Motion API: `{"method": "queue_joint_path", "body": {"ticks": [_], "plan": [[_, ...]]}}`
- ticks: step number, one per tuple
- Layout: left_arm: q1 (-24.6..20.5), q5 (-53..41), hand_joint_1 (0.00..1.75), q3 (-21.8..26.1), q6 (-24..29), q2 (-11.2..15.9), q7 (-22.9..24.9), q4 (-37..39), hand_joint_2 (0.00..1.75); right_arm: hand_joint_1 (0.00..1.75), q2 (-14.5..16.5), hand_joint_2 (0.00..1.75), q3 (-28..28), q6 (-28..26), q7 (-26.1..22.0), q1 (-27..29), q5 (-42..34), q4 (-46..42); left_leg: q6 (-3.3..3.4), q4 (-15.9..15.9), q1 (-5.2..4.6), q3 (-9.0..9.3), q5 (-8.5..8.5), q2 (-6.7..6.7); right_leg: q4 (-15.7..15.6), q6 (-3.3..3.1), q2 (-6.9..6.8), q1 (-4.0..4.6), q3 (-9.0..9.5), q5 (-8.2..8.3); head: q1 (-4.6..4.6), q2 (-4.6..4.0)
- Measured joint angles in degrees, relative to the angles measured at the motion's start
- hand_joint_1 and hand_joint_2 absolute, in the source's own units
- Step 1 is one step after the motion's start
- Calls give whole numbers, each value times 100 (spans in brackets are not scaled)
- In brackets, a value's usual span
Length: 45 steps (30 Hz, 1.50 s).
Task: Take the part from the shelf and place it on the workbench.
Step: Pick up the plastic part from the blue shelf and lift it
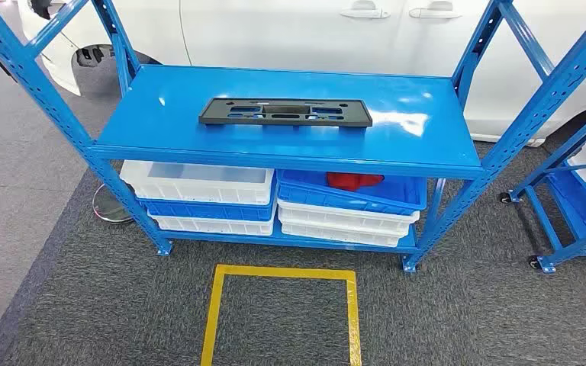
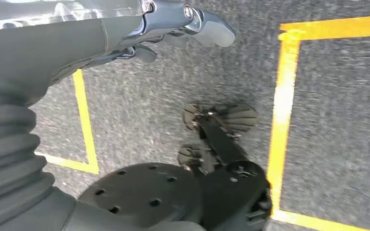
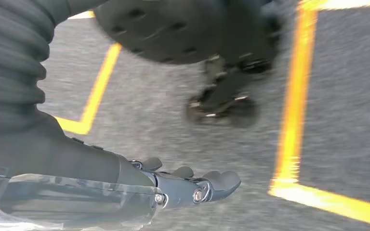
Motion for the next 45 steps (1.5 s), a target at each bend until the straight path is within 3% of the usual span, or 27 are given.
{"method": "queue_joint_path", "body": {"ticks": [1, 2, 3, 5, 6, 7, 8, 10, 12, 15, 17, 20, 22, 23, 25, 27, 29, 32, 33, 36, 37, 38, 39, 41, 42, 44, 45], "plan": [[-14, 13, 0, 3, 4, 0, -22, 8, 0, 0, 5, 58, 16, 48, -67, -22, -17, -40, 11, -43, 11, 22, 21, 2, 71, 0, -10, 2, -29, -44, 4, 0], [-26, 31, 0, 4, 8, 0, -40, 18, 0, 0, 12, 87, 36, 91, -127, -46, -44, -84, 18, -65, 16, 31, 33, 6, 213, 1, -14, 2, -102, -125, 7, 0], [-50, 59, 0, 8, 15, 1, -74, 37, 0, 0, 27, 87, 73, 172, -240, -87, -93, -170, 29, -113, 35, 55, 59, 11, 498, 6, -25, -1, -243, -273, 14, 0], [-86, 109, 0, 13, 30, 3, -131, 79, 0, 0, 58, 175, 178, 311, -428, -159, -250, -384, 33, -124, 31, 58, 61, 15, 1319, 31, -28, -17, -691, -618, 13, 0], [-97, 126, 0, 15, 34, 5, -152, 98, 0, 0, 71, 175, 237, 362, -503, -181, -336, -505, 23, -114, 32, 59, 53, 10, 1619, 50, -29, -33, -871, -681, 13, 0], [-102, 144, 0, 16, 39, 6, -170, 114, 0, 0, 78, 175, 299, 402, -572, -201, -423, -645, 7, -98, 38, 62, 40, 2, 1719, 68, -30, -53, -961, -625, 12, 0], [-106, 158, 0, 16, 42, 6, -183, 127, 0, 0, 81, 175, 357, 425, -634, -221, -504, -800, -19, -70, 51, 66, 22, -9, 1565, 86, -32, -74, -928, -446, 14, 0], [-112, 180, 0, 17, 46, 7, -200, 148, 0, 0, 82, 87, 475, 425, -744, -291, -638, -1147, -98, 26, 76, 56, -44, -24, 841, 113, -40, -114, -657, -1, 18, 0], [-135, 192, 0, 18, 61, 12, -215, 167, 0, 0, 82, 0, 617, 370, -834, -394, -716, -1514, -190, 138, 70, 11, -114, -25, 368, 61, -23, -115, -488, 188, 10, -1], [-166, 204, 0, 18, 85, 16, -235, 191, 0, 0, 73, 0, 859, 187, -936, -511, -750, -2069, -293, 179, 80, -18, -135, -25, 334, -82, -1, -81, -511, 185, -13, -1], [-170, 210, 0, 17, 95, 13, -238, 207, 0, 0, 59, 0, 1034, 17, -997, -588, -758, -2454, -352, 377, 100, -100, -269, -14, 317, -159, -2, -84, -516, 206, -21, 0], [-192, 231, 0, 16, 108, 10, -239, 232, 0, 0, 32, 0, 1314, -256, -1085, -690, -758, -3006, -406, 1440, 105, -609, -779, -2, 311, -213, -13, -68, -518, 206, -33, 0], [-199, 250, 0, 16, 111, 9, -238, 257, 0, 0, 2, 0, 1495, -440, -1138, -741, -758, -3341, -398, 1909, 104, -872, -851, -2, 314, -229, -20, -42, -508, 194, -32, 0], [-201, 258, 0, 16, 112, 8, -238, 268, 0, 0, -15, 0, 1589, -534, -1166, -769, -758, -3512, -376, 1826, 102, -858, -722, -3, 315, -234, -19, -30, -495, 187, -32, 0], [-214, 266, 0, 16, 115, 6, -238, 286, 0, 0, -49, 0, 1776, -716, -1221, -840, -758, -3840, -299, 1105, 89, -572, -257, -4, 312, -235, -13, -11, -458, 166, -32, 0], [-242, 272, 0, 18, 121, 7, -239, 311, 0, 0, -86, 0, 1971, -906, -1283, -913, -758, -4165, -215, 452, 51, -305, 9, -3, 314, -203, -10, 12, -451, 149, -30, -1], [-264, 284, 0, 19, 126, 6, -239, 337, 0, 0, -128, 0, 2191, -1121, -1349, -970, -758, -4518, -170, 271, 15, -249, 0, -1, 302, -139, -11, 15, -471, 150, -27, -1], [-266, 307, 0, 19, 127, -8, -238, 350, 0, 0, -198, 0, 2506, -1473, -1453, -1049, -757, -5044, -90, 147, 44, -195, 34, 6, 384, -42, -26, 10, -498, 76, -19, 0], [-271, 314, 0, 19, 127, -15, -238, 353, 0, 0, -226, 0, 2610, -1592, -1485, -1081, -756, -5214, -60, 106, 56, -170, 50, 10, 588, -24, -33, 11, -591, -45, -15, 0], [-304, 332, 0, 20, 129, -27, -237, 378, 0, 0, -309, 0, 2955, -1927, -1567, -1156, -756, -5690, -11, 94, 39, -154, 43, 13, 1674, -4, -40, 5, -1159, -508, -11, 0], [-310, 344, 0, 21, 129, -31, -237, 390, 0, 0, -338, 0, 3070, -2036, -1593, -1168, -755, -5843, -6, 100, 33, -149, 33, 9, 1876, 0, -40, 5, -1284, -522, -10, 0], [-313, 356, 0, 22, 129, -37, -237, 400, 0, 0, -364, 0, 3173, -2137, -1616, -1184, -754, -5986, -7, 109, 30, -140, 21, 4, 1843, -2, -41, 5, -1299, -413, -10, 0], [-315, 367, 0, 24, 129, -46, -237, 410, 0, 0, -389, 0, 3286, -2248, -1640, -1208, -753, -6147, -15, 122, 29, -127, 6, -1, 1599, -11, -42, 5, -1209, -215, -9, 0], [-326, 382, 0, 27, 129, -66, -238, 428, 0, 0, -436, 0, 3512, -2470, -1689, -1277, -750, -6473, -47, 169, 14, -109, -40, -7, 816, -49, -50, 16, -878, 201, -10, 0], [-334, 389, 0, 28, 129, -72, -239, 437, 0, 0, -454, 0, 3633, -2586, -1712, -1308, -746, -6641, -70, 193, 2, -113, -62, -9, 533, -74, -52, 23, -759, 308, -13, 0], [-347, 401, 0, 34, 129, -77, -243, 450, 0, 0, -477, 0, 3865, -2801, -1753, -1342, -733, -6945, -123, 218, -15, -126, -88, -10, 346, -124, -48, 45, -690, 322, -16, 0], [-350, 410, 0, 37, 129, -78, -245, 454, 0, 0, -489, 44, 3986, -2915, -1769, -1348, -723, -7103, -152, 215, -12, -123, -93, -10, 333, -153, -42, 40, -690, 329, -16, 0]]}}
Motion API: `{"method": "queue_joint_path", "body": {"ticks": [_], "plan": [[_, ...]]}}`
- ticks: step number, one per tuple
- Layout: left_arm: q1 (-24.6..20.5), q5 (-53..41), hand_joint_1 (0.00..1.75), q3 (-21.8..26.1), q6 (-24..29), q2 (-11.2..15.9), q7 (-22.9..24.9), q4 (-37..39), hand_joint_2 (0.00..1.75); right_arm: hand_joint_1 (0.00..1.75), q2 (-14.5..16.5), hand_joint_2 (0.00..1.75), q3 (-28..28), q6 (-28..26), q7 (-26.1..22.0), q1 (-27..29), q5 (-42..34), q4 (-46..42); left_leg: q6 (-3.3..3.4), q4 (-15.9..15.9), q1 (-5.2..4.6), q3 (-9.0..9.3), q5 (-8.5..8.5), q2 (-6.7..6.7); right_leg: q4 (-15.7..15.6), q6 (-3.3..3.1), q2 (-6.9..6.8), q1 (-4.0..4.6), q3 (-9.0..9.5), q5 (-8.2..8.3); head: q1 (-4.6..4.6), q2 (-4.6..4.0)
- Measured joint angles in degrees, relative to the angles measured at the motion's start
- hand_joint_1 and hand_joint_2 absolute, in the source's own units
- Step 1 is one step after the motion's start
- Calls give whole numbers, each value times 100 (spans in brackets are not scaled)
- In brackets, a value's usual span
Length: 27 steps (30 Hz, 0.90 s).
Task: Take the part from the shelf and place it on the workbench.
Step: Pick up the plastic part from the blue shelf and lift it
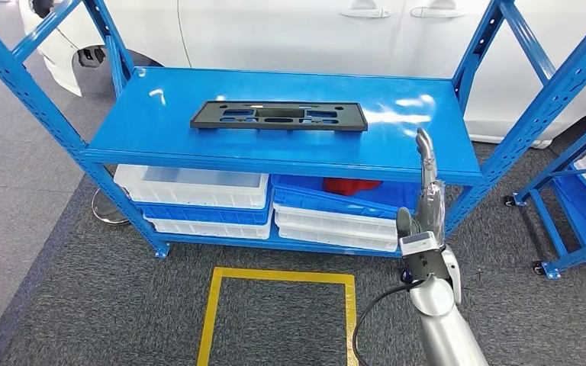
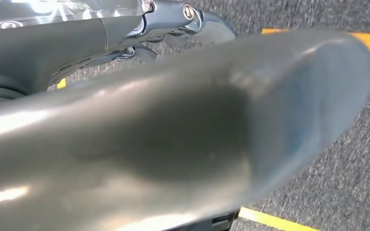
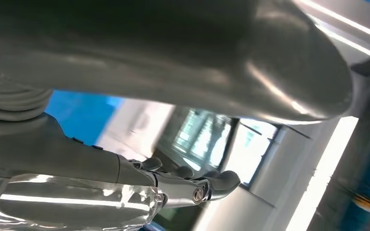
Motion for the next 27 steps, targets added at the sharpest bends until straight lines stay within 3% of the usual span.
{"method": "queue_joint_path", "body": {"ticks": [2, 3, 6, 7, 8, 9, 11, 12, 13, 17, 19, 21, 22, 23, 24, 27], "plan": [[-6, 13, 0, 4, -1, -5, -3, 12, 0, 0, -19, 131, 236, -216, -23, -16, 25, -314, -72, 81, 14, -20, -76, 2, -41, -58, 1, -19, 24, 14, -6, 0], [-14, 17, 0, 5, -1, -10, -5, 21, 0, 0, -23, 175, 364, -325, -37, -29, 42, -477, -110, 258, 25, -93, -192, 2, -61, -82, -2, -35, 37, 20, -14, 0], [-32, 18, 0, 10, -2, -20, -7, 57, 0, 0, -25, 175, 757, -575, -50, -53, 89, -877, -209, 1361, 81, -609, -716, 5, -67, -116, -11, -42, 47, 11, -28, 0], [-34, 18, 0, 12, -1, -22, -6, 70, 0, 0, -25, 175, 889, -633, -26, -58, 106, -958, -229, 1632, 97, -748, -779, 6, -66, -117, -10, -43, 50, 7, -28, 0], [-35, 18, 0, 13, 2, -24, -4, 81, 0, 0, -25, 175, 1010, -674, 6, -65, 126, -1008, -241, 1687, 111, -785, -724, 6, -65, -114, -6, -45, 56, 3, -29, 0], [-39, 16, 0, 13, 5, -26, -3, 90, 0, 0, -25, 175, 1127, -699, 43, -76, 158, -1036, -245, 1492, 123, -705, -557, 7, -64, -106, 1, -49, 69, -3, -29, 0], [-55, 10, 0, 14, 11, -30, -1, 102, 0, 0, -25, 175, 1312, -705, 128, -109, 288, -1054, -228, 652, 137, -318, -135, 7, -63, -72, 12, -49, 100, -23, -29, 0], [-66, -1, 0, 15, 13, -33, 0, 110, 0, 0, -25, 175, 1389, -698, 190, -126, 424, -1055, -203, 290, 129, -155, -9, 4, -59, -45, 14, -43, 104, -31, -28, 0], [-78, -14, 0, 15, 13, -38, 0, 119, 0, 0, -22, 175, 1459, -691, 277, -141, 643, -1047, -172, 71, 116, -62, 46, 1, -57, -14, 15, -36, 99, -32, -24, 0], [-108, -81, 0, 13, 4, -58, 1, 137, 0, 0, 30, 175, 1820, -752, 687, -186, 1900, -836, -10, -56, 100, -39, 73, 1, -32, 112, 10, -41, 68, -53, -18, 0], [-123, -131, 0, 13, -13, -70, 1, 137, 0, 0, 65, 175, 2019, -819, 890, -247, 2410, -648, 63, -103, 114, -23, 106, 9, 368, 144, 2, -44, -113, -297, -14, 0], [-134, -181, 0, 10, -31, -74, 6, 138, 0, 0, 86, 175, 2225, -892, 1081, -338, 2837, -379, 94, -105, 89, -29, 106, 13, 1174, 155, -1, -43, -500, -664, -14, 0], [-136, -204, 0, 7, -38, -75, 14, 138, 0, 0, 99, 175, 2334, -935, 1169, -392, 3023, -219, 101, -103, 75, -29, 104, 13, 1512, 156, -2, -42, -671, -766, -15, 0], [-136, -232, 0, 0, -45, -76, 22, 139, 0, 0, 122, 175, 2445, -975, 1256, -463, 3193, -47, 104, -99, 62, -27, 102, 12, 1629, 148, -2, -40, -740, -741, -15, 0], [-138, -256, 0, -8, -52, -77, 32, 139, 0, 0, 155, 175, 2554, -1007, 1349, -558, 3359, 126, 103, -94, 52, -21, 100, 10, 1506, 130, -2, -37, -694, -605, -14, 0], [-165, -333, 0, -33, -71, -80, 47, 139, 0, 0, 318, 175, 2872, -1053, 1711, -971, 3907, 681, 74, -57, 19, -19, 79, 8, 348, 33, -6, -12, -171, -48, -18, 0]]}}
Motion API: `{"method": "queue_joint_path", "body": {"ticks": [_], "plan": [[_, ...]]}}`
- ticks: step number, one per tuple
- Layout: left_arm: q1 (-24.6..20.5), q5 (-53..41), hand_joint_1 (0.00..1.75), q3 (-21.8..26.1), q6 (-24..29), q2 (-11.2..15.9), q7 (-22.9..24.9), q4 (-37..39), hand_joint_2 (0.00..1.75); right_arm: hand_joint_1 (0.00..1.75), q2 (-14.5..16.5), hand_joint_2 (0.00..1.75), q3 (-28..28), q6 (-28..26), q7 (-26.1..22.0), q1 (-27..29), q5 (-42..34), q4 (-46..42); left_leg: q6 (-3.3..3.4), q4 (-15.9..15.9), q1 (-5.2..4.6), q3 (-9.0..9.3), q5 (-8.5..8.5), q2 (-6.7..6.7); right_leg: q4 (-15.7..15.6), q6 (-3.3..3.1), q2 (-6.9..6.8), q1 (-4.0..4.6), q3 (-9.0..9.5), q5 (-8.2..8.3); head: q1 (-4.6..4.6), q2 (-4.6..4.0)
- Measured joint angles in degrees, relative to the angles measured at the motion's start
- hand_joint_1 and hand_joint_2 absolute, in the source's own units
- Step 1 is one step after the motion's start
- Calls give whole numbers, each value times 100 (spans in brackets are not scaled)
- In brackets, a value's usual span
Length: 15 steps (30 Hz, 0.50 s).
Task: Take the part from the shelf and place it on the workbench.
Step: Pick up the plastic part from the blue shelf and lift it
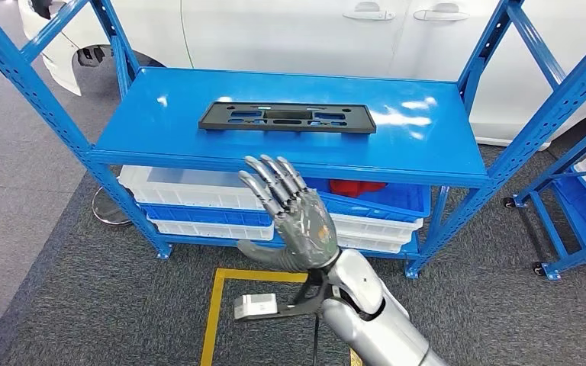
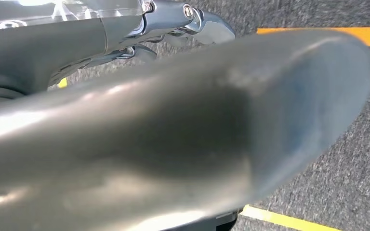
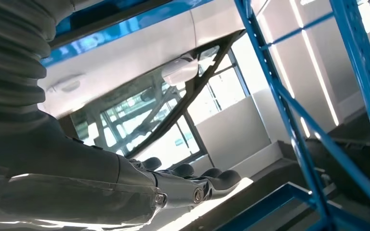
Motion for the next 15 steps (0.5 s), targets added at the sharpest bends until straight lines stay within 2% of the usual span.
{"method": "queue_joint_path", "body": {"ticks": [1, 2, 4, 6, 7, 9, 10, 11, 12, 13, 14, 15], "plan": [[-12, -23, 0, -5, -5, -2, 2, 0, 0, 0, 64, 175, 87, -5, 113, -137, 147, 187, -21, 14, -11, -13, -5, 0, -250, -27, -2, 11, 106, 75, -2, 0], [-21, -39, 0, -9, -10, -3, 4, 0, 0, 0, 126, 175, 158, -15, 214, -256, 264, 368, -48, 23, -18, -27, -6, 1, -355, -47, -3, 25, 140, 84, -4, 0], [-28, -77, 0, -13, -23, -3, 7, 0, 0, 0, 239, 175, 262, -54, 420, -465, 496, 718, -112, 23, -11, -46, -4, 1, -388, -92, -1, 30, 139, 101, -3, 0], [-30, -108, 0, -20, -33, -2, 6, 0, 0, 0, 354, 175, 330, -113, 654, -680, 779, 1059, -187, 164, 9, -106, -106, 1, -435, -149, -7, 10, 158, 129, -8, 0], [-32, -117, 0, -24, -35, -2, 7, 1, 0, 0, 421, 175, 351, -152, 775, -793, 913, 1244, -226, 396, 22, -209, -242, 0, -457, -172, -11, -5, 168, 142, -13, 0], [-30, -122, 0, -32, -37, -3, 14, 2, 0, 0, 550, 175, 368, -254, 999, -997, 1106, 1628, -297, 1171, 56, -570, -602, 1, -459, -189, -14, -5, 171, 143, -23, 0], [-26, -125, 0, -35, -36, -2, 20, 3, 0, 0, 604, 175, 368, -306, 1099, -1089, 1176, 1832, -325, 1521, 72, -747, -715, 2, -458, -190, -14, -5, 171, 142, -23, 0], [-21, -129, 0, -38, -34, -2, 26, 5, 0, 0, 649, 175, 366, -344, 1181, -1179, 1226, 2028, -344, 1697, 86, -846, -723, 2, -457, -189, -13, -5, 173, 140, -22, 0], [-17, -133, 0, -40, -32, 0, 32, 7, 0, 0, 694, 175, 357, -369, 1252, -1272, 1269, 2225, -355, 1623, 99, -827, -609, 3, -455, -185, -11, -8, 178, 138, -23, 0], [-15, -140, 0, -43, -28, 3, 35, 8, 0, 0, 740, 175, 341, -380, 1311, -1370, 1307, 2414, -358, 1324, 113, -698, -408, 4, -454, -177, -7, -10, 187, 133, -23, 0], [-16, -147, 0, -44, -23, 7, 37, 9, 0, 0, 790, 175, 318, -385, 1361, -1476, 1343, 2601, -355, 887, 125, -499, -183, 5, -452, -163, -2, -12, 199, 125, -23, 0], [-20, -157, 0, -44, -20, 10, 39, 11, 0, 0, 839, 175, 288, -396, 1403, -1581, 1379, 2786, -341, 477, 122, -305, -28, 5, -447, -140, 3, -3, 205, 117, -24, -1]]}}
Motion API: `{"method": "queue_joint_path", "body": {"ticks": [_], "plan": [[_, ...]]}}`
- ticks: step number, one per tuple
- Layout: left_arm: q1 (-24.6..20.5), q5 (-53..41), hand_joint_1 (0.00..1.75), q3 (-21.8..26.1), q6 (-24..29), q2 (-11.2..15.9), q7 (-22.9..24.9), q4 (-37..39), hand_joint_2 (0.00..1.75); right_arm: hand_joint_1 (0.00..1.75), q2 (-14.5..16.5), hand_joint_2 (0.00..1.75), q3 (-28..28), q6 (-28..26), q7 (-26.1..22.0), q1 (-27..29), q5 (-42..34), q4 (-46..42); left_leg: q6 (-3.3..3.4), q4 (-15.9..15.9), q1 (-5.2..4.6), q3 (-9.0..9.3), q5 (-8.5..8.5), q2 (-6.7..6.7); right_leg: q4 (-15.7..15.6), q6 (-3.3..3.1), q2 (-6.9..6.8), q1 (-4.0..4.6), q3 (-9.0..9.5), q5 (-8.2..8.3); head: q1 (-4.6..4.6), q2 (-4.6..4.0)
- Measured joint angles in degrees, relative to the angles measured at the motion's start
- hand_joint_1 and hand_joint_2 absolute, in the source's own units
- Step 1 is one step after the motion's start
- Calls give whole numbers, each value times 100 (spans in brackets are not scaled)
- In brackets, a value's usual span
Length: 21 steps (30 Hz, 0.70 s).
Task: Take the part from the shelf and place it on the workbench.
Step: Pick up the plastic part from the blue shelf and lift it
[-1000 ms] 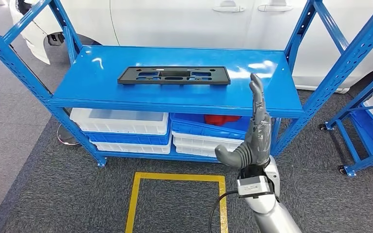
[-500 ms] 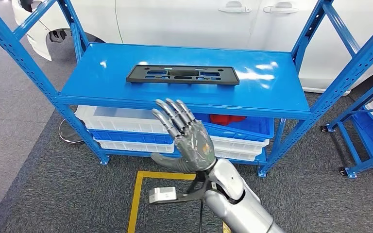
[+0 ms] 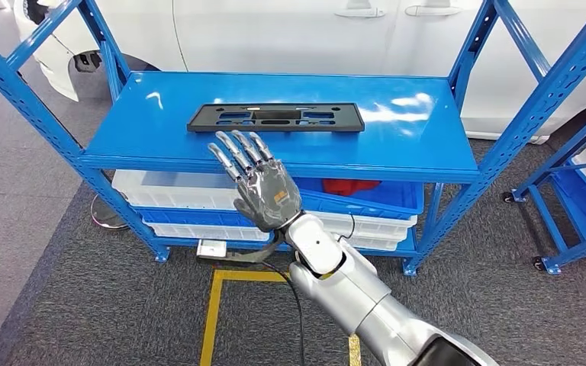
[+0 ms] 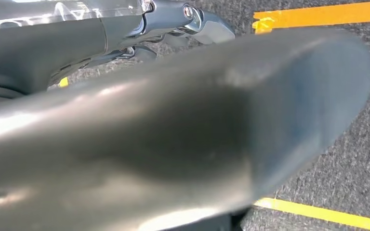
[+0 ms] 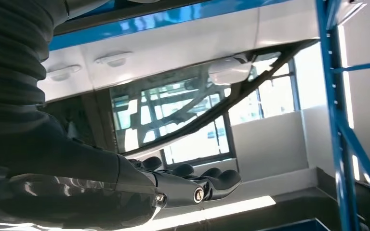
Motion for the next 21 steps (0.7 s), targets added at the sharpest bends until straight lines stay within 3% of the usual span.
{"method": "queue_joint_path", "body": {"ticks": [2, 6, 7, 10, 11, 12, 13, 15, 16, 17, 21], "plan": [[-9, -19, 0, 0, 6, 2, 3, 5, 0, 0, 83, 175, -67, -19, 66, -187, 63, 369, 70, -444, -21, 200, 115, -8, 4, 65, 8, 16, -6, -1, 5, 0], [1, -47, 0, -1, 12, 4, 7, 16, 0, 0, 218, 175, -162, -19, 183, -443, 207, 1114, 236, -502, -22, 210, 132, -13, 104, 195, 7, 3, -54, -80, 10, 1], [-5, -54, 0, -1, 12, 7, 7, 17, 0, 0, 244, 175, -181, -17, 252, -499, 275, 1302, 274, -519, -13, 213, 144, -9, 321, 213, 6, 1, -150, -212, 11, 1], [-14, -87, 0, -6, 4, 17, 7, 22, 0, 0, 289, 175, -216, -33, 515, -623, 493, 1886, 331, -524, -33, 207, 144, -7, 1487, 238, 4, -9, -707, -729, 13, 1], [-9, -98, 0, -10, 1, 19, 8, 25, 0, 0, 293, 175, -224, -37, 583, -640, 545, 2059, 337, -522, -41, 209, 142, -10, 1715, 238, 4, -10, -829, -767, 13, 1], [-5, -109, 0, -14, -3, 19, 9, 27, 0, 0, 298, 175, -231, -37, 634, -654, 580, 2209, 339, -518, -49, 213, 139, -14, 1705, 228, 4, -9, -841, -686, 13, 1], [-5, -120, 0, -17, -7, 19, 10, 29, 0, 0, 306, 175, -238, -34, 673, -673, 605, 2337, 337, -511, -57, 218, 133, -18, 1461, 207, 4, -7, -740, -509, 13, 1], [-11, -137, 0, -28, -18, 19, 11, 31, 0, 0, 327, 175, -249, -33, 707, -737, 621, 2525, 317, -486, -83, 224, 111, -22, 622, 138, -1, 18, -357, -110, 11, 1], [-14, -141, 0, -36, -24, 19, 11, 31, 0, 0, 344, 175, -254, -35, 708, -769, 623, 2600, 300, -472, -96, 219, 99, -20, 298, 113, -7, 31, -213, 3, 10, 1], [-16, -142, 0, -43, -27, 20, 11, 31, 0, 0, 362, 175, -261, -40, 699, -791, 624, 2665, 277, -463, -104, 212, 89, -18, 110, 95, -9, 46, -132, 48, 8, 1], [-18, -144, 0, -57, -32, 31, 12, 31, 0, 0, 437, 175, -301, -64, 657, -817, 651, 2844, 150, -402, -82, 191, 20, -7, -13, 10, -6, 39, -89, 70, 4, 1]]}}
